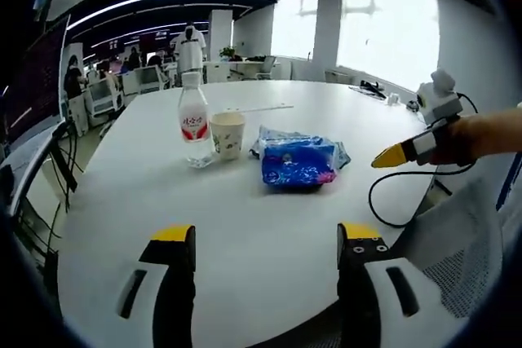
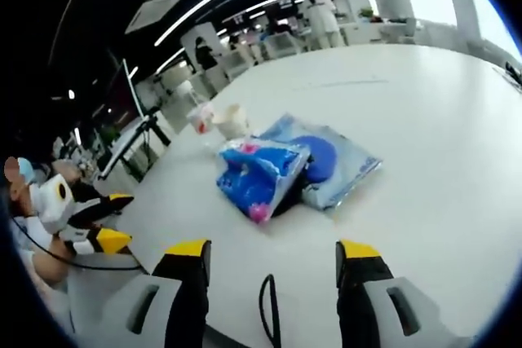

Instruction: Arrange the tabletop items into an orderly group along one side of the table until the central work area is clear of visible clutter.

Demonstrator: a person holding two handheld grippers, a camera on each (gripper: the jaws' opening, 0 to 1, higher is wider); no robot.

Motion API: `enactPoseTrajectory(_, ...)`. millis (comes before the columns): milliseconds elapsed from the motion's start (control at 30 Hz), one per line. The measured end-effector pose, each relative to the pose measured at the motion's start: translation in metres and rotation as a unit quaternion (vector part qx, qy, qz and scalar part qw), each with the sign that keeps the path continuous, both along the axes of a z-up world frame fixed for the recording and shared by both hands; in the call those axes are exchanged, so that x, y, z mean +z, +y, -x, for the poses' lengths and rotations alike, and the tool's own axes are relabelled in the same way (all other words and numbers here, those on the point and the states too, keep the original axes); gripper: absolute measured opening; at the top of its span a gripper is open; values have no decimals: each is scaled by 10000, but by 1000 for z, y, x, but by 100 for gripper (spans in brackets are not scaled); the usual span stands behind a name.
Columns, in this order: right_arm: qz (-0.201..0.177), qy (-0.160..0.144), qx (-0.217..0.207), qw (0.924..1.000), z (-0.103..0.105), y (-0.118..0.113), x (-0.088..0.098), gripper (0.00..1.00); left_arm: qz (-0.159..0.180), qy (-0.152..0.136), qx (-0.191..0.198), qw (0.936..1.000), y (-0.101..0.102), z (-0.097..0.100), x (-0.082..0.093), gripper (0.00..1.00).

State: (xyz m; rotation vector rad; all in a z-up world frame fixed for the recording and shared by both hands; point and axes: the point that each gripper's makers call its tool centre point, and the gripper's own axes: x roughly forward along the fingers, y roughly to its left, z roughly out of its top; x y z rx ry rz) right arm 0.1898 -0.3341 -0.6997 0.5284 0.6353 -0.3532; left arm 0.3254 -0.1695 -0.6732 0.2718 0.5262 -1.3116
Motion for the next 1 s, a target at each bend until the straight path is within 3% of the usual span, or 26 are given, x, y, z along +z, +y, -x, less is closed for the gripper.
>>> enactPoseTrajectory(200,32,-131,287,9995,-13,0,4,62,-28,-46,-126,9999,-3,6,-1,71)
enactPoseTrajectory(333,-90,-101,306,9994,-16,-13,5,63,-136,-21,293,9995,3,-11,-5,71)
enactPoseTrajectory(400,-26,-307,380,9988,-18,-17,14,63,-169,-28,421,9990,5,-17,-6,72)
enactPoseTrajectory(667,-134,-240,594,9979,0,-22,3,64,-254,-81,315,9991,5,-12,-8,77)
enactPoseTrajectory(833,-69,-298,727,9969,2,-23,7,64,-260,132,458,9985,7,-21,-7,79)
enactPoseTrajectory(1000,-85,-328,817,9961,1,-24,9,64,-323,84,508,9982,-1,-31,2,79)
